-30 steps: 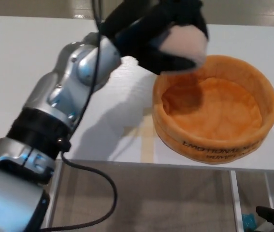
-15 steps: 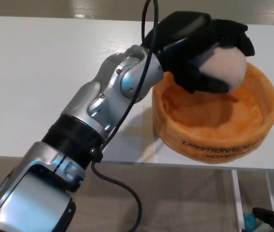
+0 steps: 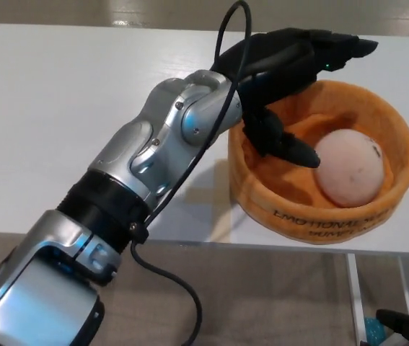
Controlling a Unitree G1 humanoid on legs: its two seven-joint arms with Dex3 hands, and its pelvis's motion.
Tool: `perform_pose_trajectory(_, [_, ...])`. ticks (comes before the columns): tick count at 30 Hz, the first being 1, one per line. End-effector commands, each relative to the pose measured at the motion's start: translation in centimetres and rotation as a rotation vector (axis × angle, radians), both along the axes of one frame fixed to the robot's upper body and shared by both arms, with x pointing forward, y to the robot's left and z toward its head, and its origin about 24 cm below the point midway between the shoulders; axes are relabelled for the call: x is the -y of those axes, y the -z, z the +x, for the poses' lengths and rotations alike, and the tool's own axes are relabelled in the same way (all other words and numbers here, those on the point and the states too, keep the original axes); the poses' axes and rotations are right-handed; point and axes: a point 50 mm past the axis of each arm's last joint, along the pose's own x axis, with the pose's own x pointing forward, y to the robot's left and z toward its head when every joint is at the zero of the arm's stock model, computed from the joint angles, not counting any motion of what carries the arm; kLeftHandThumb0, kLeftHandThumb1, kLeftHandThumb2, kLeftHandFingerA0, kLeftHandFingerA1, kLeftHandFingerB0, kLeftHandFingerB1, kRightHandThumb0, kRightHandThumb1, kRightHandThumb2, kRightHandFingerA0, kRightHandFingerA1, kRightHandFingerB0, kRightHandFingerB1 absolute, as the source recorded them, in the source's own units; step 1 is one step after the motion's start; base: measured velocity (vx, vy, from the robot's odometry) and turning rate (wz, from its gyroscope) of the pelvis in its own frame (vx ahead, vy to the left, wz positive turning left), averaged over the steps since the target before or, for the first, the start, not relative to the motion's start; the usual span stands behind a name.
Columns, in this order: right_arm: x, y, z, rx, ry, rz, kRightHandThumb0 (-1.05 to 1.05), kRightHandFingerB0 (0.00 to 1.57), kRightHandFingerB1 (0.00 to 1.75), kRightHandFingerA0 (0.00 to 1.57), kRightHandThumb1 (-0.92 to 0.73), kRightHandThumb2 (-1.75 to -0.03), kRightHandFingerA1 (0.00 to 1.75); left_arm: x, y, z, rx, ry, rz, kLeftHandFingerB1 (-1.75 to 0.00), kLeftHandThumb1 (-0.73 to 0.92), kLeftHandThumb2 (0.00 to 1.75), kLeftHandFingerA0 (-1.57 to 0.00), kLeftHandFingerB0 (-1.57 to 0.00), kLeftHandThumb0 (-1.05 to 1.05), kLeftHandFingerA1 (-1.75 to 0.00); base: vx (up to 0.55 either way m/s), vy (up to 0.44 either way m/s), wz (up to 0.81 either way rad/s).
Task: Use the left hand to pick up the pink round toy on the left and place it inside the orange plate on the desk.
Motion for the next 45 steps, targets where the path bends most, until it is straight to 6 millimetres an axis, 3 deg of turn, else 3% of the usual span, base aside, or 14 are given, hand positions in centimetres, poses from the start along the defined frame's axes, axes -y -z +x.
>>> perform_pose_trajectory(1, [0.0, 0.1, -0.3, -0.001, -0.001, -0.014, -0.08, 0.49, 0.72, 0.48, -0.27, -0.94, 0.76, -0.7, -3.4, -1.5, -0.006, 0.097, -0.019, -0.13, 0.42, 0.66, 0.00, 0.00, -0.92, 0.00, 0.00, 0.000, 0.00])
perform_pose_trajectory(10, [-0.2, 0.2, -0.4, 0.000, -0.009, -0.015, -0.11, 0.49, 0.72, 0.48, -0.27, -0.93, 0.76, -3.7, -8.6, -5.7, 0.110, 0.219, -0.203, -0.12, 0.46, 0.61, 0.00, 0.00, -0.86, 0.00, 0.00, 0.000, 0.00])
perform_pose_trajectory(11, [-0.2, 0.2, -0.4, -0.002, -0.008, -0.013, -0.11, 0.49, 0.72, 0.48, -0.26, -0.93, 0.76, -4.7, -9.2, -6.8, 0.134, 0.247, -0.239, -0.15, 0.39, 0.79, 0.00, 0.00, -0.67, -0.09, 0.00, 0.000, 0.00])
perform_pose_trajectory(16, [0.1, 0.1, -0.3, -0.008, -0.022, -0.035, -0.14, 0.53, 0.69, 0.43, -0.34, -0.82, 0.83, -7.9, -8.9, -10.2, 0.204, 0.310, -0.320, -0.30, 0.38, 0.61, -0.05, -0.09, -0.33, -0.34, 0.00, 0.000, 0.00])
perform_pose_trajectory(17, [0.3, 0.0, -0.3, -0.009, -0.021, -0.038, -0.10, 0.51, 0.72, 0.46, -0.28, -0.93, 0.74, -9.1, -8.1, -11.4, 0.184, 0.343, -0.376, -0.29, 0.52, 0.55, -0.22, -0.15, -0.17, -0.32, 0.00, 0.000, 0.00])
perform_pose_trajectory(20, [0.5, 0.0, -0.3, -0.007, -0.014, -0.027, -0.10, 0.51, 0.72, 0.46, -0.28, -0.92, 0.74, -11.2, -6.1, -13.5, 0.089, 0.378, -0.462, -0.30, 0.57, 0.58, -0.24, -0.24, -0.14, -0.34, 0.00, 0.000, 0.00])
perform_pose_trajectory(21, [0.5, 0.0, -0.3, -0.005, -0.015, -0.028, -0.10, 0.53, 0.73, 0.48, -0.27, -0.93, 0.76, -11.9, -5.2, -14.0, 0.063, 0.369, -0.471, -0.51, 0.43, 0.89, -0.20, -0.21, -0.08, -0.53, 0.00, 0.000, 0.00])
perform_pose_trajectory(22, [0.4, 0.0, -0.2, -0.003, -0.017, -0.030, -0.10, 0.53, 0.73, 0.48, -0.27, -0.93, 0.76, -12.6, -4.4, -14.5, 0.036, 0.355, -0.477, -0.51, 0.43, 0.89, -0.20, -0.21, -0.08, -0.53, 0.00, 0.000, 0.00])
perform_pose_trajectory(23, [0.5, -0.1, -0.2, -0.005, -0.018, -0.034, -0.13, 0.56, 0.72, 0.41, -0.32, -0.84, 0.85, -13.1, -3.8, -14.8, 0.010, 0.350, -0.488, -0.33, 0.64, 0.59, -0.33, -0.40, -0.08, -0.38, 0.00, 0.000, 0.00])
perform_pose_trajectory(29, [0.3, -0.1, 0.0, -0.005, -0.011, -0.035, -0.08, 0.55, 0.74, 0.43, -0.27, -0.92, 0.73, -16.8, 4.2, -15.7, -0.418, 0.249, -0.716, -0.52, 0.73, 0.68, -0.46, -0.72, -0.06, -0.49, 0.00, 0.000, 0.00])
perform_pose_trajectory(32, [0.3, -0.1, -0.1, -0.005, -0.019, -0.038, -0.09, 0.55, 0.74, 0.50, -0.27, -0.93, 0.76, -19.4, 9.2, -17.3, -0.699, 0.133, -0.793, -0.51, 0.73, 0.69, -0.49, -0.68, -0.08, -0.50, 0.00, 0.000, 0.00])
perform_pose_trajectory(38, [0.6, -0.2, 0.0, -0.011, -0.009, -0.046, -0.06, 0.56, 0.74, 0.58, -0.27, -0.92, 0.80, -21.6, 12.2, -19.5, -0.904, 0.104, -0.779, -0.50, 0.77, 0.62, -0.52, -0.71, -0.09, -0.48, 0.00, 0.000, 0.00])
perform_pose_trajectory(42, [0.6, -0.3, 0.3, -0.001, -0.009, -0.045, -0.10, 0.56, 0.74, 0.43, -0.25, -0.92, 0.73, -22.7, 13.9, -20.8, -0.997, 0.062, -0.728, -0.49, 0.80, 0.67, -0.50, -0.67, -0.06, -0.48, 0.00, 0.000, 0.00])
perform_pose_trajectory(45, [0.5, -0.4, 0.4, 0.007, -0.012, -0.041, -0.12, 0.60, 0.73, 0.43, -0.30, -0.83, 0.89, -24.0, 16.2, -21.5, -1.116, -0.057, -0.659, -0.47, 0.81, 0.66, -0.58, -0.70, -0.11, -0.48, 0.00, 0.000, 0.00])
